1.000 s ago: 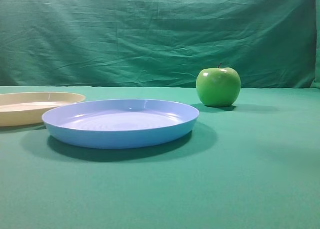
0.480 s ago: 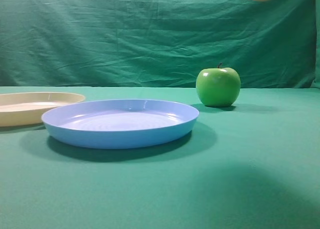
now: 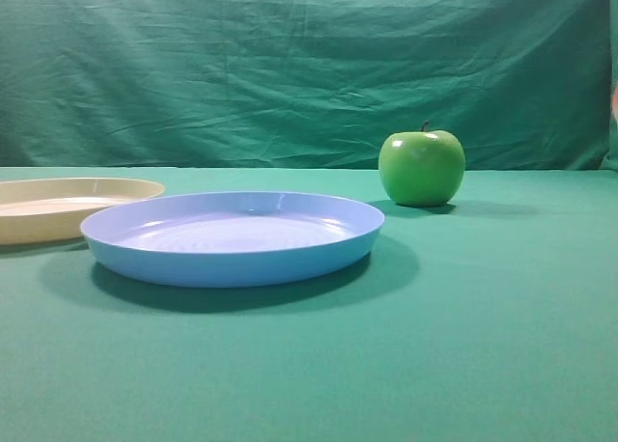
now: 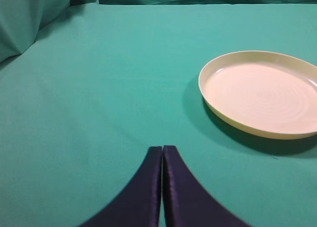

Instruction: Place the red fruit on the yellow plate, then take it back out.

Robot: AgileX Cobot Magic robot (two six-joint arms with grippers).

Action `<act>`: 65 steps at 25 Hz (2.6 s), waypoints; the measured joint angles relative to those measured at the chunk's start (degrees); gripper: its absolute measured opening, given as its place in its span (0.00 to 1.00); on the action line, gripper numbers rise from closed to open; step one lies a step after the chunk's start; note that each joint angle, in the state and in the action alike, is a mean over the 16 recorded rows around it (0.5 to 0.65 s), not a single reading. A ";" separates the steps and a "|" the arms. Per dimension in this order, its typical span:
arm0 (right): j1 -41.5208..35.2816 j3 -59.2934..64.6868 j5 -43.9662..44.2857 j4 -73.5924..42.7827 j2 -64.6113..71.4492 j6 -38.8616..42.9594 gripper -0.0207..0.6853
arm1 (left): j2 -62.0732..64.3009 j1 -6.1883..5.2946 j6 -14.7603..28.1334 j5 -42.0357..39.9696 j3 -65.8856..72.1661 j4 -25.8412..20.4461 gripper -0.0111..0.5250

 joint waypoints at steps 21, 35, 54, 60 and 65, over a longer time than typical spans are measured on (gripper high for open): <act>-0.11 -9.89 16.10 0.09 -11.73 0.70 0.57 | 0.00 0.00 0.00 0.00 0.00 0.00 0.02; -0.11 -14.49 32.04 0.46 -35.04 2.88 0.03 | 0.00 0.00 0.00 0.00 0.00 0.00 0.02; -1.23 -14.53 52.63 -4.42 -60.39 3.44 0.03 | 0.00 0.00 0.00 0.00 0.00 0.00 0.02; -4.07 -14.18 53.96 -4.07 -65.95 3.44 0.03 | 0.00 0.00 0.00 0.00 0.00 0.00 0.02; -7.66 -11.31 48.57 -3.29 -70.71 2.73 0.03 | 0.00 0.00 0.00 0.00 0.00 0.00 0.02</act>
